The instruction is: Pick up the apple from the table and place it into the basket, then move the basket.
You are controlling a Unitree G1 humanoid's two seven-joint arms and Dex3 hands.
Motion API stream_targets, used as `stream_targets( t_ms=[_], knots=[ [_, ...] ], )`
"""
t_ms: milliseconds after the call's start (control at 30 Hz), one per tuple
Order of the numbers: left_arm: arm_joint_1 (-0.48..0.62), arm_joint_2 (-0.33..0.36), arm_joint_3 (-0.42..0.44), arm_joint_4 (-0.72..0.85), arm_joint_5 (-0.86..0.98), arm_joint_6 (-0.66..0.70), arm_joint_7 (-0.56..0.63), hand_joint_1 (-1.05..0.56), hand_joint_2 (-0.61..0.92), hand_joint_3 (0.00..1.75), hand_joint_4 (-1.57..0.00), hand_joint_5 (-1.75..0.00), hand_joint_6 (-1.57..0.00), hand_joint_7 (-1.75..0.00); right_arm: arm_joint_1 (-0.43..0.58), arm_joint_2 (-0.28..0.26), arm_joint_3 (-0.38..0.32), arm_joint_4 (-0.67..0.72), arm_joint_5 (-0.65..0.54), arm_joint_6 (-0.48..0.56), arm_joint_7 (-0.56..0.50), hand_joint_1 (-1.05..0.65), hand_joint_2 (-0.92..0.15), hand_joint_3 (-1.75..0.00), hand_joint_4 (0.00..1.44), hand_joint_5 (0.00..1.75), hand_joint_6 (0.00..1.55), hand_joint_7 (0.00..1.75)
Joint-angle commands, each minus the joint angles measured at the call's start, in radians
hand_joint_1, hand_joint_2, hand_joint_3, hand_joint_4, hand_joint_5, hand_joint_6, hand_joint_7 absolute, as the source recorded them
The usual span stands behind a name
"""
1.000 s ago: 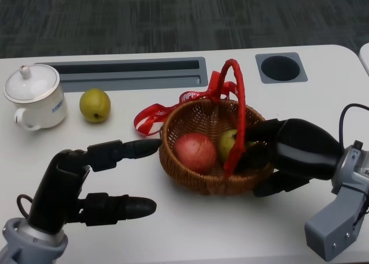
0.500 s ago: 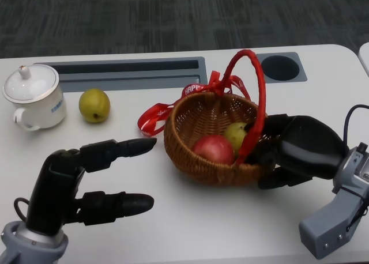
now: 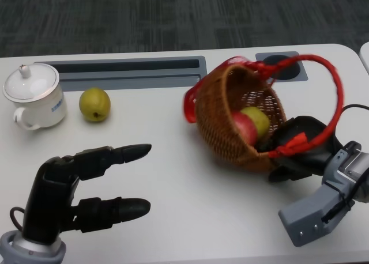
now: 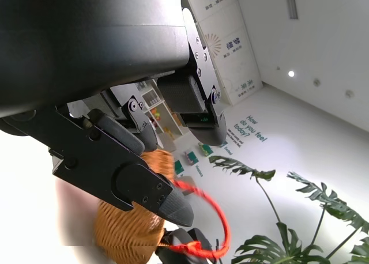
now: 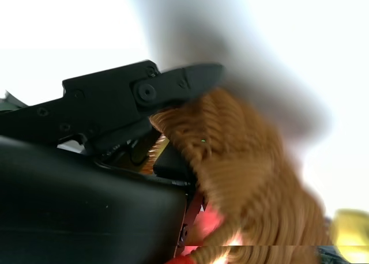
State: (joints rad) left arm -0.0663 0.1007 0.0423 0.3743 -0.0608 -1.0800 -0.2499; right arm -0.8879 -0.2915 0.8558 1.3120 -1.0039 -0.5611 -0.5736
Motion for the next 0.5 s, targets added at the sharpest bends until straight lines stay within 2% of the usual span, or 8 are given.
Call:
stream_targets(
  t_ms=[33,167,200,300,367,433,467,500],
  knots=[
    [0.006,0.007,0.014,-0.006,0.0,-0.026,0.021,-0.53,0.71,0.0,-1.05,-0.04,-0.96,-0.01,-0.024,0.024,-0.003,0.043,0.005,0.069,0.115,-0.17,-0.84,0.0,0.98,0.58,1.0,0.01],
    [0.022,0.006,0.016,-0.015,-0.004,-0.038,0.024,-0.52,0.71,0.0,-1.05,-0.04,-0.96,-0.01,-0.05,0.046,-0.012,0.058,0.019,0.111,0.167,-0.16,-0.8,0.0,1.04,0.42,1.06,0.01],
    [0.026,0.006,0.017,-0.017,-0.004,-0.04,0.027,-0.53,0.71,0.0,-1.05,-0.03,-0.96,-0.01,-0.056,0.051,-0.01,0.061,0.017,0.125,0.175,-0.17,-0.8,0.0,1.04,0.45,1.07,0.01],
    [0.039,0.004,0.019,-0.024,0.0,-0.048,0.032,-0.53,0.71,0.0,-1.05,-0.03,-0.95,-0.01,-0.074,0.065,0.004,0.068,0.0,0.176,0.191,-0.2,-0.8,0.0,0.88,0.86,1.08,0.0],
    [0.048,0.002,0.022,-0.028,0.005,-0.056,0.036,-0.53,0.71,0.0,-1.06,-0.03,-0.96,-0.01,-0.084,0.069,-0.004,0.073,0.009,0.196,0.214,-0.18,-0.8,0.0,0.83,0.86,1.06,0.0],
    [0.056,-0.001,0.023,-0.033,0.006,-0.057,0.039,-0.54,0.71,0.0,-1.06,-0.03,-0.96,-0.01,-0.094,0.07,-0.024,0.078,0.03,0.21,0.243,-0.17,-0.79,0.0,0.85,0.74,1.04,0.01],
    [0.061,-0.002,0.022,-0.037,0.005,-0.055,0.04,-0.54,0.71,0.0,-1.06,-0.03,-0.96,-0.01,-0.101,0.069,-0.033,0.08,0.039,0.219,0.256,-0.17,-0.8,0.0,0.85,0.75,1.05,0.01],
    [0.065,-0.003,0.021,-0.041,0.003,-0.053,0.04,-0.54,0.71,0.0,-1.06,-0.03,-0.96,-0.01,-0.109,0.068,-0.043,0.082,0.048,0.23,0.27,-0.18,-0.8,0.0,0.82,0.84,1.06,0.01]
  ],
)
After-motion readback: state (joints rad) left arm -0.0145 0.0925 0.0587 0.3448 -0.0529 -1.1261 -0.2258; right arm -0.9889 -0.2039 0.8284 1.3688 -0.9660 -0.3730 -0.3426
